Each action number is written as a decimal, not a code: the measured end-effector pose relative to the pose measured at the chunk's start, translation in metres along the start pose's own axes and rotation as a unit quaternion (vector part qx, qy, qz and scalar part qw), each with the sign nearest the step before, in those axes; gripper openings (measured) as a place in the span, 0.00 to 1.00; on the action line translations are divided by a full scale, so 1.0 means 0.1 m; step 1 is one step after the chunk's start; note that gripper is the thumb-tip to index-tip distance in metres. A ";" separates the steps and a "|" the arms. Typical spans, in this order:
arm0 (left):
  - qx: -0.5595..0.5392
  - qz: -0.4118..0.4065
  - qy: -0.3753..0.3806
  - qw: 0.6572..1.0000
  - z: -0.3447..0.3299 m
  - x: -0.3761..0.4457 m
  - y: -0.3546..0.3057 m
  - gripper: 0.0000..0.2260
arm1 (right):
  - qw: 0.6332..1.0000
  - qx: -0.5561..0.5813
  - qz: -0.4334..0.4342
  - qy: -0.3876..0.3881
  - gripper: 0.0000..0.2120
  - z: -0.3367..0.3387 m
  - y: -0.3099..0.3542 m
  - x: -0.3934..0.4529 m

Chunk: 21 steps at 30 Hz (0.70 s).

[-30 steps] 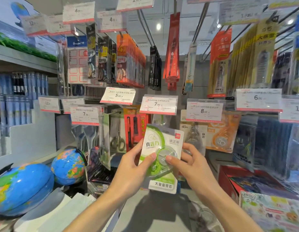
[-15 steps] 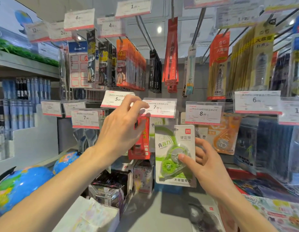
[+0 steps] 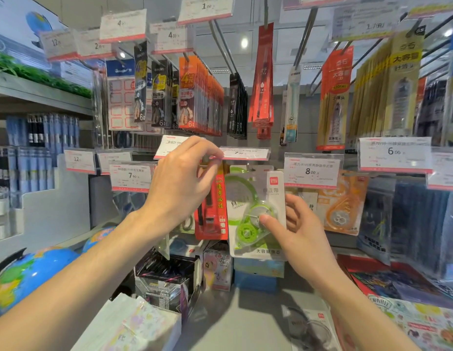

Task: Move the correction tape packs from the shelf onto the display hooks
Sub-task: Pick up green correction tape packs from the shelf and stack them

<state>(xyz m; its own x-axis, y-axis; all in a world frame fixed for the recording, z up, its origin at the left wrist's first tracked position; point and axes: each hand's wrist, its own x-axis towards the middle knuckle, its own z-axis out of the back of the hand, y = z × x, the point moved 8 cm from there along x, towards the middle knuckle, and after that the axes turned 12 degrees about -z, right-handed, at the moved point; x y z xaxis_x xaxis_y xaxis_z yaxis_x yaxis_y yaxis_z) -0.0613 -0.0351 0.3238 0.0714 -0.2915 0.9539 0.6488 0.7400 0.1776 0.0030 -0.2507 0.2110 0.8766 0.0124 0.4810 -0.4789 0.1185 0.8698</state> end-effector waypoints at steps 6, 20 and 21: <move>-0.014 0.013 -0.008 1.000 0.02 0.01 0.02 0.04 | 0.999 0.025 -0.024 -0.008 0.18 -0.11 -0.03 0.18; -0.024 0.030 -0.004 0.999 0.01 -0.06 0.01 0.04 | 0.997 0.002 -0.048 -0.056 0.13 -0.16 -0.15 0.47; -0.025 0.027 -0.009 0.999 0.01 -0.10 0.00 0.05 | 0.997 -0.004 -0.049 -0.061 0.12 -0.16 -0.17 0.47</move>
<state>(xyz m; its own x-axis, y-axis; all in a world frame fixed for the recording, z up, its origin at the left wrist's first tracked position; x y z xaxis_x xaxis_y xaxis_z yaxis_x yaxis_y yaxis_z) -0.0629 -0.0317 0.3144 0.0938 -0.2411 0.9660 0.6814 0.7229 0.1143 0.0533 -0.2366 0.2168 0.9064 -0.1207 0.4048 -0.3913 0.1210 0.9123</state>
